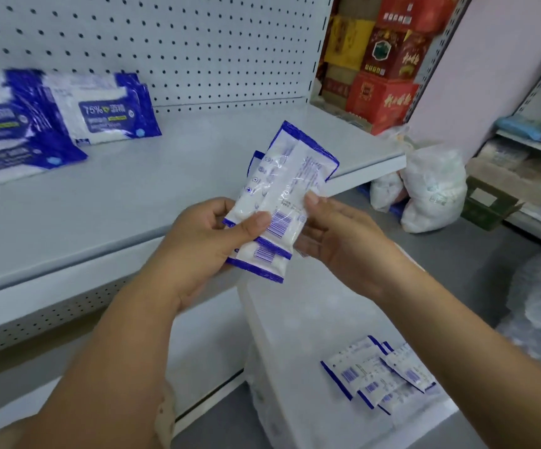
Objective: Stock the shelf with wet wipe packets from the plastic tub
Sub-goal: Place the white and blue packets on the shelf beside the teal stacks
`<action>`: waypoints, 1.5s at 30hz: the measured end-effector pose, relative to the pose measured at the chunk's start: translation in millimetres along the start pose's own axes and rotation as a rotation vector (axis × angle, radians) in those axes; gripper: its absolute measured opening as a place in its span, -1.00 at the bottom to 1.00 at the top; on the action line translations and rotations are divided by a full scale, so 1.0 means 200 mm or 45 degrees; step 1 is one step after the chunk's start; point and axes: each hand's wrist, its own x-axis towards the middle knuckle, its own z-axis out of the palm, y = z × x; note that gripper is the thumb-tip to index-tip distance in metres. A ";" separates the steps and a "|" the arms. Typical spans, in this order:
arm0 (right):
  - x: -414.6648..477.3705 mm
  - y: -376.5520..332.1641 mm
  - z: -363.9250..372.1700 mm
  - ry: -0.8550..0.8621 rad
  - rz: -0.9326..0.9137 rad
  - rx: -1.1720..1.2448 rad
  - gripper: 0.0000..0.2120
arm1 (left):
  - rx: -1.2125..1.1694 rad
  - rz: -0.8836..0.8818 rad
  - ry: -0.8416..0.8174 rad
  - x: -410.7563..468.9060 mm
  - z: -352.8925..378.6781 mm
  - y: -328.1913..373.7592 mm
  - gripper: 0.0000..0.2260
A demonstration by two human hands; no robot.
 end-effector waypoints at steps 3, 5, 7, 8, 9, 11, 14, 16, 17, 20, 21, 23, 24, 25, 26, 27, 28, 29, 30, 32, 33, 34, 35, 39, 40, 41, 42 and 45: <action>0.07 -0.03 0.13 -0.012 -0.049 -0.075 -0.66 | 0.080 0.095 0.230 -0.02 -0.06 0.04 -0.59; 0.13 -0.07 0.23 0.053 -0.116 -0.102 -0.71 | 0.056 0.198 0.473 -0.04 -0.08 0.07 -0.61; 0.18 -0.12 0.33 0.116 -0.215 -0.183 -0.73 | 0.124 0.318 0.652 -0.06 -0.11 0.11 -0.59; 0.20 -0.15 0.37 0.137 -0.274 -0.251 -0.73 | 0.163 0.346 0.674 -0.07 -0.12 0.13 -0.61; 0.22 -0.17 0.43 0.144 -0.328 -0.318 -0.74 | 0.154 0.349 0.659 -0.08 -0.14 0.14 -0.64; 0.25 -0.21 0.54 0.123 -0.428 -0.436 -0.75 | 0.029 0.338 0.590 -0.09 -0.16 0.15 -0.66; 0.27 -0.23 0.69 0.009 -0.515 -0.493 -0.80 | -0.264 0.362 0.558 -0.08 -0.21 0.17 -0.63; 0.29 -0.22 0.77 -0.116 -0.506 -0.523 -0.80 | -0.528 0.347 0.574 -0.07 -0.24 0.18 -0.63; 0.29 -0.21 0.81 -0.164 -0.501 -0.563 -0.80 | -0.688 0.335 0.591 -0.06 -0.26 0.19 -0.66; 0.31 -0.20 0.88 -0.229 -0.466 -0.542 -0.82 | -0.984 0.290 0.672 -0.05 -0.32 0.19 -0.77; 0.31 -0.19 0.89 -0.229 -0.450 -0.469 -0.81 | -1.032 0.293 0.686 -0.04 -0.34 0.18 -0.80; 0.33 -0.19 0.89 -0.160 -0.488 -0.345 -0.82 | -1.090 0.318 0.691 -0.04 -0.37 0.17 -0.84; 0.34 -0.18 0.88 -0.096 -0.536 -0.349 -0.83 | -1.103 0.332 0.702 -0.04 -0.39 0.17 -0.84; 0.36 -0.18 0.87 -0.036 -0.573 -0.400 -0.83 | -1.112 0.347 0.711 -0.04 -0.40 0.18 -0.84; 0.37 -0.17 0.86 0.005 -0.578 -0.476 -0.82 | -1.114 0.364 0.721 -0.04 -0.41 0.18 -0.84; 0.39 -0.16 0.86 0.011 -0.538 -0.550 -0.79 | -1.110 0.383 0.727 -0.04 -0.42 0.18 -0.83; 0.41 -0.15 0.85 -0.026 -0.462 -0.602 -0.75 | -1.093 0.405 0.733 -0.04 -0.44 0.18 -0.81; 0.42 -0.14 0.84 -0.090 -0.369 -0.635 -0.71 | -1.069 0.425 0.745 -0.03 -0.44 0.17 -0.79; 0.43 -0.12 0.84 -0.161 -0.285 -0.658 -0.69 | -1.034 0.444 0.766 -0.02 -0.44 0.17 -0.78; 0.44 -0.10 0.85 -0.267 -0.231 -0.701 -0.70 | -0.939 0.480 0.836 -0.01 -0.45 0.16 -0.79; 0.45 -0.09 0.85 -0.284 -0.251 -0.719 -0.72 | -0.882 0.497 0.878 0.00 -0.45 0.16 -0.81; 0.47 -0.08 0.86 -0.286 -0.273 -0.728 -0.74 | -0.825 0.513 0.913 0.01 -0.45 0.15 -0.83; 0.49 -0.07 0.86 -0.288 -0.282 -0.727 -0.76 | -0.781 0.528 0.940 0.03 -0.45 0.15 -0.85; 0.59 -0.07 0.86 -0.234 -0.296 -0.713 -0.80 | -0.733 0.584 1.080 0.08 -0.49 0.14 -0.92; 0.62 -0.07 0.86 -0.182 -0.296 -0.686 -0.81 | -0.759 0.599 1.115 0.09 -0.51 0.15 -0.93; 0.65 -0.07 0.85 -0.137 -0.278 -0.631 -0.80 | -0.783 0.605 1.145 0.10 -0.53 0.15 -0.94; 0.68 -0.07 0.85 -0.112 -0.239 -0.538 -0.80 | -0.793 0.600 1.171 0.11 -0.55 0.15 -0.93; 0.74 -0.06 0.87 -0.169 -0.074 -0.166 -0.79 | -0.778 0.572 1.171 0.16 -0.59 0.14 -0.93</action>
